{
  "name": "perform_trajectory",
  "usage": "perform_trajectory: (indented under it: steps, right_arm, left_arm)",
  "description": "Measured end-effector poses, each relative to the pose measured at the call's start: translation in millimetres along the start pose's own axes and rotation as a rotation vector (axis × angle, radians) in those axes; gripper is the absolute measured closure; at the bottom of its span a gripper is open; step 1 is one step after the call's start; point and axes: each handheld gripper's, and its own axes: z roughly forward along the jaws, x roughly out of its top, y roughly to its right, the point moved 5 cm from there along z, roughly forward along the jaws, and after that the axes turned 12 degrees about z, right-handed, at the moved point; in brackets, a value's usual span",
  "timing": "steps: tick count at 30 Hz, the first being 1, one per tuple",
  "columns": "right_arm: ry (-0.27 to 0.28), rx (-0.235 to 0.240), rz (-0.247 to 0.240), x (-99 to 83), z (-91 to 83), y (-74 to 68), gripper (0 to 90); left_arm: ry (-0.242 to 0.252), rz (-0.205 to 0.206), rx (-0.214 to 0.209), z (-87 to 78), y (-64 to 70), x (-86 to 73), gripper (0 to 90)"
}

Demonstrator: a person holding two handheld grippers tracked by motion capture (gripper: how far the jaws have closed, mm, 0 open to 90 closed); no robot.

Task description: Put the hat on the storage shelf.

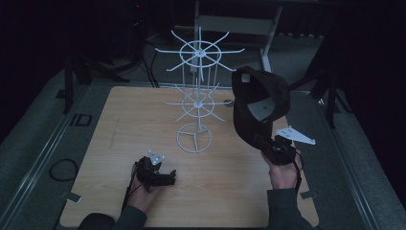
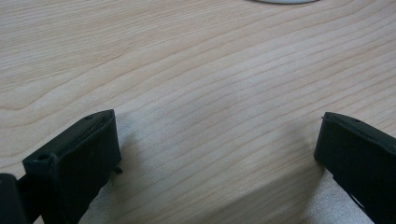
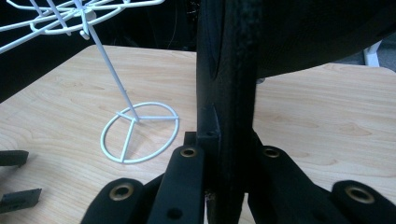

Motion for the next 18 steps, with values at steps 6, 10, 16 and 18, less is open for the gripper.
perform_trajectory:
  steps: [6,10,16,18]
  right_arm:
    - [0.006,-0.003,-0.004,2.6,0.3,-1.4,86.5]
    - [0.008,-0.003,-0.002,4.5,-0.3,-2.1,86.5]
    - [0.011,-0.006,-0.015,7.5,-0.5,-3.4,86.5]
    - [0.014,-0.008,-0.014,8.2,-0.7,-3.5,86.5]
  left_arm:
    - [0.0,0.0,0.0,0.0,0.0,0.0,0.1]
    - [0.0,0.0,0.0,0.0,0.0,0.0,0.1]
    - [0.0,0.0,0.0,0.0,0.0,0.0,0.1]
    - [0.0,0.0,0.0,0.0,0.0,0.0,0.2]
